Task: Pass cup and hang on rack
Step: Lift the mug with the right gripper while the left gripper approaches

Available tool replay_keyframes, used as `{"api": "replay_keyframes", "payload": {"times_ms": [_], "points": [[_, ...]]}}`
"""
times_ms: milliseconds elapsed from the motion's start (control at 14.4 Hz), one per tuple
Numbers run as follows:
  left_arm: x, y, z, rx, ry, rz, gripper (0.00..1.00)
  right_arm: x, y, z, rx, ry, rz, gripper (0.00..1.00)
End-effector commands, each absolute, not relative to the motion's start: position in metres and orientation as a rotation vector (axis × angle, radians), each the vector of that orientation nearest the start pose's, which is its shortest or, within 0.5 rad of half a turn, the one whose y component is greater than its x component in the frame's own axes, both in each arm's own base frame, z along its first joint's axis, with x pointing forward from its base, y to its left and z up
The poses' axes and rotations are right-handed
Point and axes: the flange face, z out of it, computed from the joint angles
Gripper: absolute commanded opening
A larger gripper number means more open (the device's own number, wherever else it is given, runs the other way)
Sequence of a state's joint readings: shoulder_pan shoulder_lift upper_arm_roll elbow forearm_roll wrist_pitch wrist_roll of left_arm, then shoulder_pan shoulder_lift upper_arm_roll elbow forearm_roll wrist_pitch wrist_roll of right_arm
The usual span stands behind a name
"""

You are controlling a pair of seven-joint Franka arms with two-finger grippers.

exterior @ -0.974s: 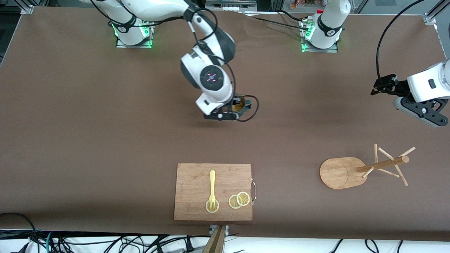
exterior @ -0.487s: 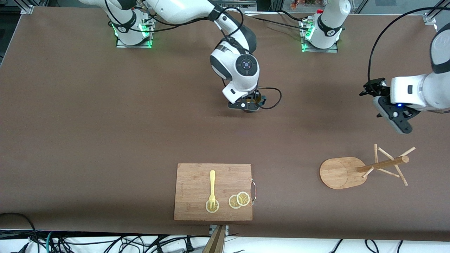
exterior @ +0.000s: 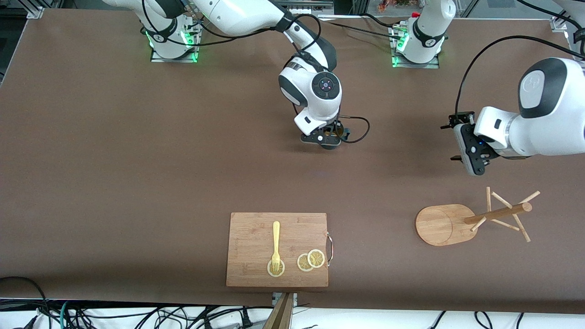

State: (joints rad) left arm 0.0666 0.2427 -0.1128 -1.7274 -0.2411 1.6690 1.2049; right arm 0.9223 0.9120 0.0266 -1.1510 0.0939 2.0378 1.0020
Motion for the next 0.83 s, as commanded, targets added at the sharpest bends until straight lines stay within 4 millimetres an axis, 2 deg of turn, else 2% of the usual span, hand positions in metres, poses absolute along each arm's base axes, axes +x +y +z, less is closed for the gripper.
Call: {"api": "replay_keyframes", "payload": {"times_ms": [0, 70, 209, 278, 348, 417, 487, 557, 626, 765], "points": [[0.569, -0.056, 0.403, -2.783, 2.23, 0.017, 1.0, 0.444, 0.629, 0.241, -3.098, 0.179, 0.108, 0.0], [0.565, -0.057, 0.385, -2.732, 2.308, -0.044, 1.0, 0.444, 0.629, 0.241, -3.101, 0.179, 0.11, 0.0], [0.555, -0.062, 0.355, -2.612, 2.437, -0.126, 1.0, 0.444, 0.628, 0.247, -3.102, 0.176, 0.115, 0.11], [0.551, -0.068, 0.344, -2.559, 2.479, -0.164, 1.0, 0.445, 0.626, 0.25, -3.108, 0.179, 0.119, 0.35], [0.548, -0.073, 0.337, -2.539, 2.493, -0.181, 1.0, 0.447, 0.623, 0.254, -3.113, 0.183, 0.126, 0.51], [0.545, -0.081, 0.333, -2.525, 2.504, -0.181, 1.0, 0.45, 0.62, 0.261, -3.114, 0.19, 0.131, 0.6], [0.543, -0.089, 0.329, -2.506, 2.512, -0.186, 1.0, 0.454, 0.618, 0.281, -3.096, 0.192, 0.116, 0.65], [0.539, -0.096, 0.324, -2.486, 2.52, -0.188, 1.0, 0.459, 0.614, 0.295, -3.088, 0.206, 0.114, 0.8], [0.536, -0.104, 0.319, -2.462, 2.53, -0.193, 1.0, 0.464, 0.607, 0.304, -3.099, 0.21, 0.125, 1.0], [0.524, -0.127, 0.304, -2.387, 2.586, -0.19, 1.0, 0.483, 0.587, 0.338, -3.084, 0.252, 0.125, 1.0]]}}
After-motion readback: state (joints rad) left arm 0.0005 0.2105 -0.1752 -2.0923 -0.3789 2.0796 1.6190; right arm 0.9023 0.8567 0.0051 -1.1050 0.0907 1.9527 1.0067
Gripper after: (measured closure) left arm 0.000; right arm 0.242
